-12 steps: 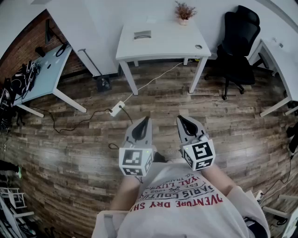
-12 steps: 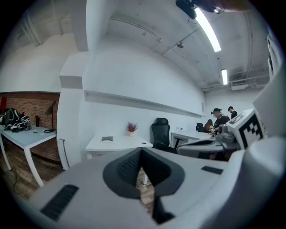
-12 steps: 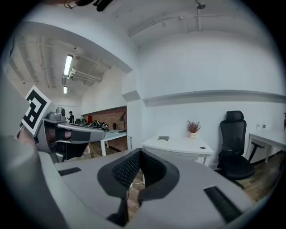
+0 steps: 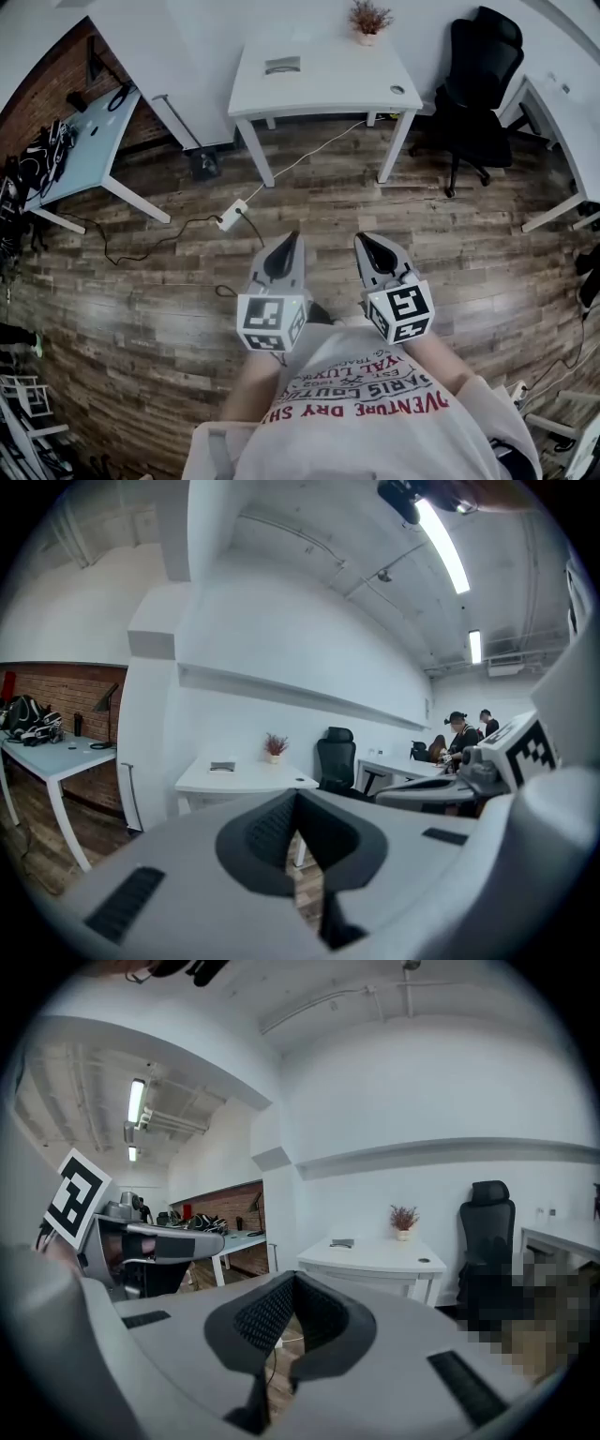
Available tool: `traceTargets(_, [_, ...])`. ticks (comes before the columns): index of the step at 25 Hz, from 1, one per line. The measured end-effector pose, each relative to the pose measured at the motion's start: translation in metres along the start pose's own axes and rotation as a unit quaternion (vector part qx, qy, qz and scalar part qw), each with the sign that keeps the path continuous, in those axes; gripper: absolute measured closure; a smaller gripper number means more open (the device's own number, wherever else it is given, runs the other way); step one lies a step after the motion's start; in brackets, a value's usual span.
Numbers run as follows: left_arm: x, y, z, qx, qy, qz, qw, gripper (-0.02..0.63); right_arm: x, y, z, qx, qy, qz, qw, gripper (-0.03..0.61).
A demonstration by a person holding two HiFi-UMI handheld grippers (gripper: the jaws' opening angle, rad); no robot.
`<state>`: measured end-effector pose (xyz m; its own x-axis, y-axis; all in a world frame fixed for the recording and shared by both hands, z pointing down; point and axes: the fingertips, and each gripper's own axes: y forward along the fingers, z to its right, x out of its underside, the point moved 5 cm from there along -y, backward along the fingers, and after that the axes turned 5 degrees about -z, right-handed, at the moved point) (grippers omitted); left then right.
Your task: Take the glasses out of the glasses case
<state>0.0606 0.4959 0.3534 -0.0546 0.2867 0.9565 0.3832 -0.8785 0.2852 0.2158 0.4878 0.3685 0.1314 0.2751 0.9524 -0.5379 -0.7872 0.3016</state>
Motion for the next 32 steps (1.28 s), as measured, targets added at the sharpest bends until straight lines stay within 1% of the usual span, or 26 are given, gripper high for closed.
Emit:
traceTargets(9, [0.007,0.030,0.001,0.015,-0.010,-0.016,0.9997,0.617,0.013,0.011,0.027,0.019,0.031,-0.019,0.999,0.566])
traceTargets(15, [-0.002,0.066,-0.028,0.023,-0.008,-0.016,0.9996,0.617,0.001,0.053,0.041,0.023,0.032,-0.024,0.999,0.566])
traceTargets(20, [-0.021,0.107,-0.070,0.034,-0.019,-0.010,0.9992,0.617,-0.021,0.103,0.049,0.030,0.020,-0.033,0.999,0.566])
traceTargets(22, [-0.030,0.126,-0.088,0.045,-0.017,-0.013,0.9988,0.617,-0.033,0.125,0.053,0.039,0.019,-0.033,0.999,0.566])
traceTargets(25, [-0.044,0.154,-0.118,0.069,-0.006,-0.023,0.9973,0.617,-0.047,0.163,0.060,0.060,0.036,-0.041,0.997,0.566])
traceTargets(27, [-0.056,0.172,-0.145,0.081,0.000,-0.025,0.9964,0.617,-0.057,0.193,0.061,0.066,0.047,-0.046,0.996,0.566])
traceTargets(32, [-0.077,0.210,-0.217,0.086,0.008,-0.028,0.9959,0.617,-0.082,0.268,0.056,0.076,0.060,-0.042,0.994,0.566])
